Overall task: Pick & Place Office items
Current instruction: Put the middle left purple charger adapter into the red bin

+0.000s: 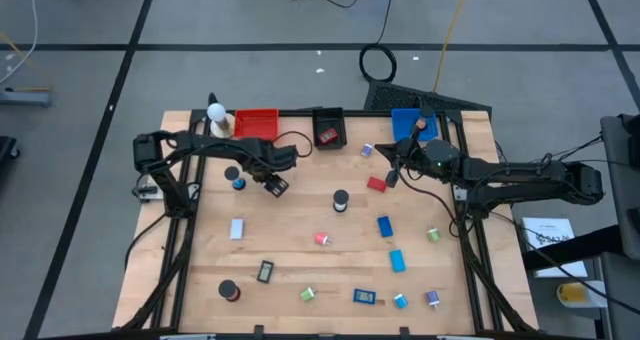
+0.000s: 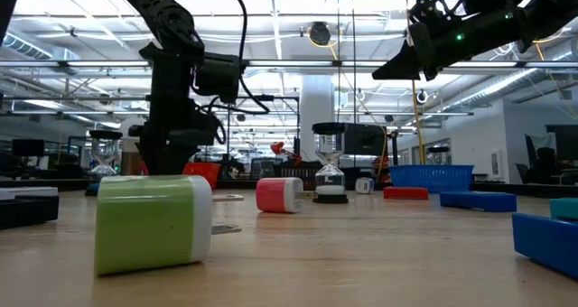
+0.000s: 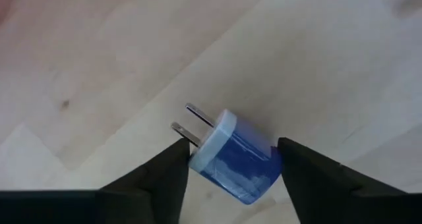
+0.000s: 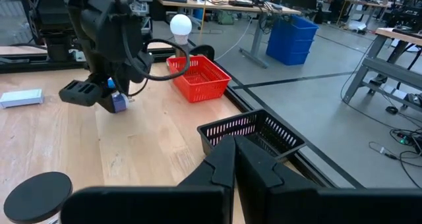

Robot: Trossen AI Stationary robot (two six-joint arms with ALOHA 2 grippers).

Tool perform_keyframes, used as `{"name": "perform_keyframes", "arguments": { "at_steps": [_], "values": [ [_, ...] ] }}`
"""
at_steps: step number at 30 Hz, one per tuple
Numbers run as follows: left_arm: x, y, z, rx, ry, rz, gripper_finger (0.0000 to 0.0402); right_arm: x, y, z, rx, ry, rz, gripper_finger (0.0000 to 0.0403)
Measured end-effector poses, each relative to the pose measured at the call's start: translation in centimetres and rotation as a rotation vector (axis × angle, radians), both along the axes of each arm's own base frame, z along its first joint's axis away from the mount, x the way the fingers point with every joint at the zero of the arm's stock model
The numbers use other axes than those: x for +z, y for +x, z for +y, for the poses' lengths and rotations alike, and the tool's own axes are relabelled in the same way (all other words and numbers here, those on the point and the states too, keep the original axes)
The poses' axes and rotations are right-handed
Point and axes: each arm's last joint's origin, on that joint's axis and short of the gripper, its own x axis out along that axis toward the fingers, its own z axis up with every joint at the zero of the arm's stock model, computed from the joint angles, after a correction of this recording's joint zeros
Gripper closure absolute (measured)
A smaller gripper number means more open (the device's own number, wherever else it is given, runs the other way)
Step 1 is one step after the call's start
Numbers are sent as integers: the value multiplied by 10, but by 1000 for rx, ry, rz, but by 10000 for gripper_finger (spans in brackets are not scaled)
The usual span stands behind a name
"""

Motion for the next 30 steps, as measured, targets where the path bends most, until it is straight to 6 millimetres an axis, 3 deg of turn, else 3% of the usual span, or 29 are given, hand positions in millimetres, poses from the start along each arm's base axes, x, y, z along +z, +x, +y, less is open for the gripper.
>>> {"name": "perform_keyframes", "arguments": {
  "at_steps": [6,15,20,30],
  "values": [
    [2,6,-2,-115,24,-46,199,0,0,0,0,-1,1,403],
    [9,28,-26,-565,49,-132,182,0,0,0,0,-2,1,403],
    [9,31,-32,-470,37,-171,181,0,0,0,0,-1,0,403],
    [10,26,-13,-178,-30,-214,81,0,0,0,0,0,0,403]
  ]
}}
